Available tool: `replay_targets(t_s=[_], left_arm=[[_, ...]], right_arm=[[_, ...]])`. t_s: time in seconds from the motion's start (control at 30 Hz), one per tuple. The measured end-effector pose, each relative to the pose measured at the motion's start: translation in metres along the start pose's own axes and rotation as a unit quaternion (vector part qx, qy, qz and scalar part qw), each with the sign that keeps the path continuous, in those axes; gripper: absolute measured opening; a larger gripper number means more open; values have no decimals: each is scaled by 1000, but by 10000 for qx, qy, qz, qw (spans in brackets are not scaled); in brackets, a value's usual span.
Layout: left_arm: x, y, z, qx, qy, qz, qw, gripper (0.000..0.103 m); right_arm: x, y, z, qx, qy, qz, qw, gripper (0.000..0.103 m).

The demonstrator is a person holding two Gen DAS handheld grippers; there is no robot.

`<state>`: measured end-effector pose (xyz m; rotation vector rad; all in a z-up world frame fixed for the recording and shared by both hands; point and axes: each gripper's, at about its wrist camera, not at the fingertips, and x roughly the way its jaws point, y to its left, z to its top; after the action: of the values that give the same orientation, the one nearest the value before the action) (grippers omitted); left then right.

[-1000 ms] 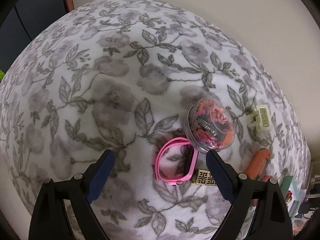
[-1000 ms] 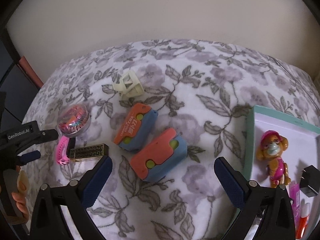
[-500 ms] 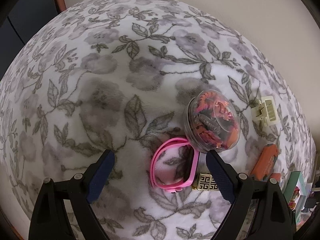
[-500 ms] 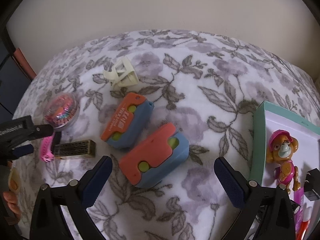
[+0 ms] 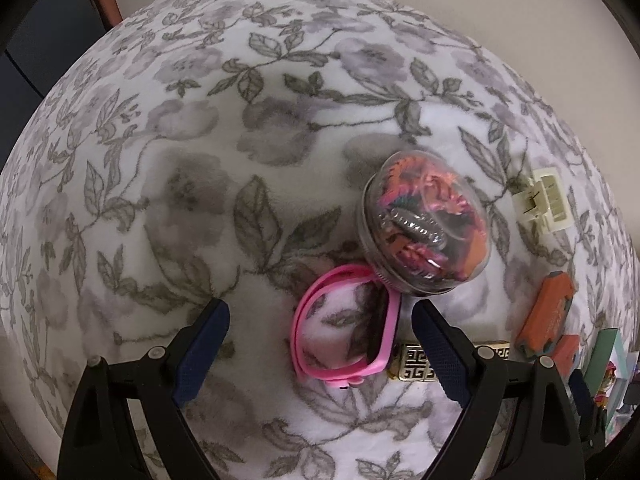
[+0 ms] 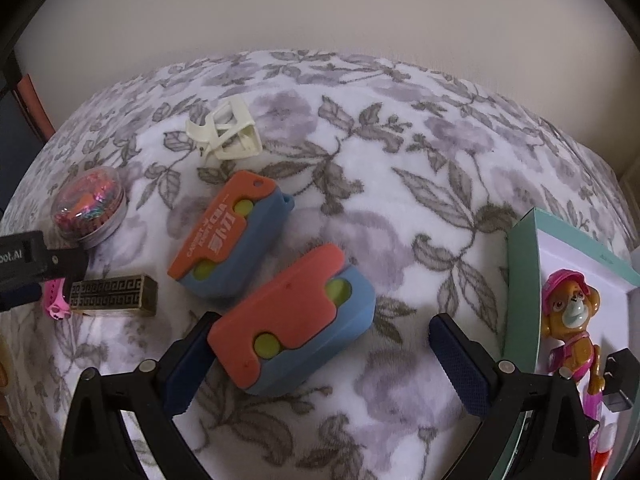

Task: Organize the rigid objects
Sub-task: 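Lower left gripper onto the pink watch band while right approaches the coral-and-blue block, then grasp the pink watch band with left while right grasps the coral-and-blue block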

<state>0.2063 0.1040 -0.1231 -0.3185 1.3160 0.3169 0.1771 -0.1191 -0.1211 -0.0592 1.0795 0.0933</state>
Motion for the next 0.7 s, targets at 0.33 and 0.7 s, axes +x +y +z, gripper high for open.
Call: replay_targets(t_s=[0.33, 0.7], left_arm=[[-5, 2, -2, 100, -83, 71, 9999, 82], [-15, -4, -5, 108, -74, -135, 9998, 54]], right_arm=[[0, 2, 0, -19, -165, -4, 9999, 99], [-8, 2, -1, -158, -330, 166, 9992, 74]])
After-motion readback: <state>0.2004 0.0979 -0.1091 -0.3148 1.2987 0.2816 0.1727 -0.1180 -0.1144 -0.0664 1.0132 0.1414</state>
